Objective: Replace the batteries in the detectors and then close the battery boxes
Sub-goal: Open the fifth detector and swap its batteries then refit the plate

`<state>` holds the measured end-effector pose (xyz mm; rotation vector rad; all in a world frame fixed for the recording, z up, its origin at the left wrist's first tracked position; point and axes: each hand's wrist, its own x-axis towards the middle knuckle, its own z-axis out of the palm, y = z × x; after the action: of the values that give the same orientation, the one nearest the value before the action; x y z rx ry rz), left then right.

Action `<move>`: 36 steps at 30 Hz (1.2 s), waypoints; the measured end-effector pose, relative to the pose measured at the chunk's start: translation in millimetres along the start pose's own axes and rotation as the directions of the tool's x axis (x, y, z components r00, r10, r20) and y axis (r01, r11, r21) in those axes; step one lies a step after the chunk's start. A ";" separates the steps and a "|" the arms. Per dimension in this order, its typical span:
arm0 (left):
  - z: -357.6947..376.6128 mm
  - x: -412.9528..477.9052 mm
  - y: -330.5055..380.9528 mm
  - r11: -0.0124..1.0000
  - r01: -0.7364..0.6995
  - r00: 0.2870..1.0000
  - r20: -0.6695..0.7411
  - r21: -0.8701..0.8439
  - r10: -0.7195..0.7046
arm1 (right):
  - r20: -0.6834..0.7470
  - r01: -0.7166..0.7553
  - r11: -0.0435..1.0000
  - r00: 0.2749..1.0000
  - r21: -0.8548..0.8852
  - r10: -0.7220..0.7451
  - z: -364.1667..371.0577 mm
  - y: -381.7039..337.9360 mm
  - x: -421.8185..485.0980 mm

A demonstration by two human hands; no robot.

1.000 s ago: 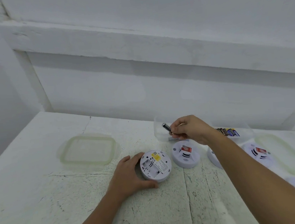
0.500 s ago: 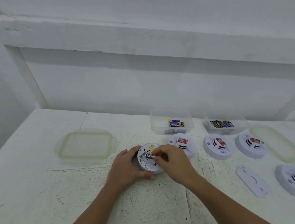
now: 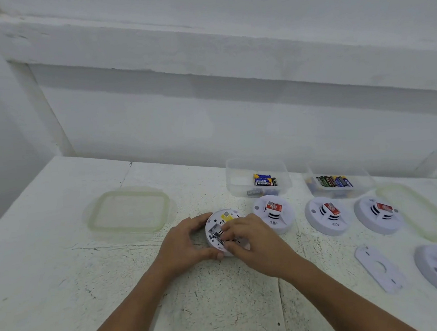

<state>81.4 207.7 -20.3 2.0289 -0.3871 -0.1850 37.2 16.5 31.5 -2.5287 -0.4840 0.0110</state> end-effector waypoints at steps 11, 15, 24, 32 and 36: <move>0.8 0.8 -1.9 0.999 0.045 0.997 -0.060 0.000 -0.045 | 0.130 -0.099 0.980 0.988 0.172 0.077 -15.5 6.2 7.9; -0.8 0.5 0.2 0.999 0.035 0.996 -0.080 0.004 -0.035 | 0.167 -0.118 0.968 0.983 0.222 0.081 -18.6 9.1 9.8; -0.3 3.8 -4.4 1.000 0.028 0.997 -0.078 -0.009 -0.029 | 0.175 -0.186 0.920 0.976 0.344 0.132 -15.9 12.9 15.7; 1.1 4.4 -3.6 0.999 0.041 0.996 -0.081 0.007 -0.041 | 0.168 -0.165 0.943 0.979 0.290 0.119 -9.3 17.0 19.7; 0.7 4.6 -3.5 0.999 0.038 0.995 -0.094 0.016 -0.037 | 0.171 -0.157 0.945 0.979 0.286 0.111 -8.2 17.2 18.3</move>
<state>86.2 207.1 -23.6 2.0548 -0.2929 -0.1098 61.0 5.1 31.0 -2.2662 -0.3389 0.3097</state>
